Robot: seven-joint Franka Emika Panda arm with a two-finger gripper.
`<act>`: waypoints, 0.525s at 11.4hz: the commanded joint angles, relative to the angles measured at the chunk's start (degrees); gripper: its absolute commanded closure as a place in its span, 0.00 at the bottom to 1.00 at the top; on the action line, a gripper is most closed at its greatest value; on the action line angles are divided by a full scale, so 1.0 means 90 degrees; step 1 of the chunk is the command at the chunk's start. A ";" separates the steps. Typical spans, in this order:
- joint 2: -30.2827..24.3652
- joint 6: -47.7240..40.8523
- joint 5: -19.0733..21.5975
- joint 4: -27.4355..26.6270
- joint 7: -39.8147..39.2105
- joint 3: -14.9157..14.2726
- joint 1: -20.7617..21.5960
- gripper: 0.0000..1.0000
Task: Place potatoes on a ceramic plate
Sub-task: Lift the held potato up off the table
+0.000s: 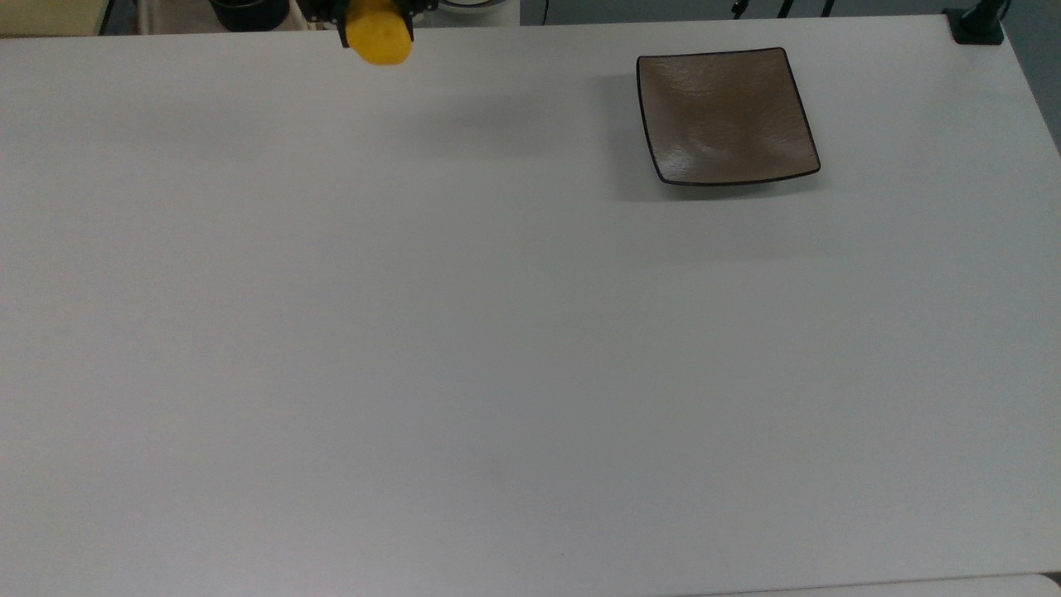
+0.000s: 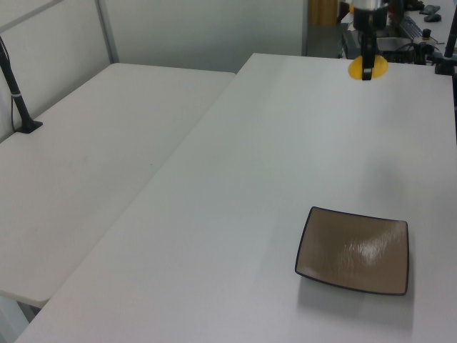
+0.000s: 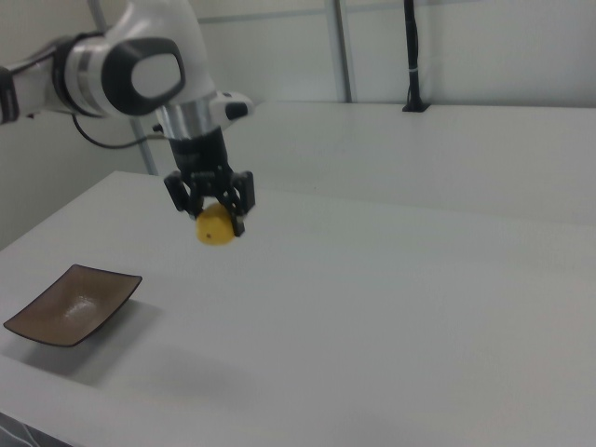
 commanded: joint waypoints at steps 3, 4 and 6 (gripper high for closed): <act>0.0052 -0.0871 0.0327 0.0739 0.0594 0.0866 0.0088 0.66; 0.0062 -0.0842 0.0444 0.0739 0.0818 0.1110 0.0137 0.66; 0.0091 -0.0745 0.0533 0.0759 0.1637 0.1356 0.0419 0.66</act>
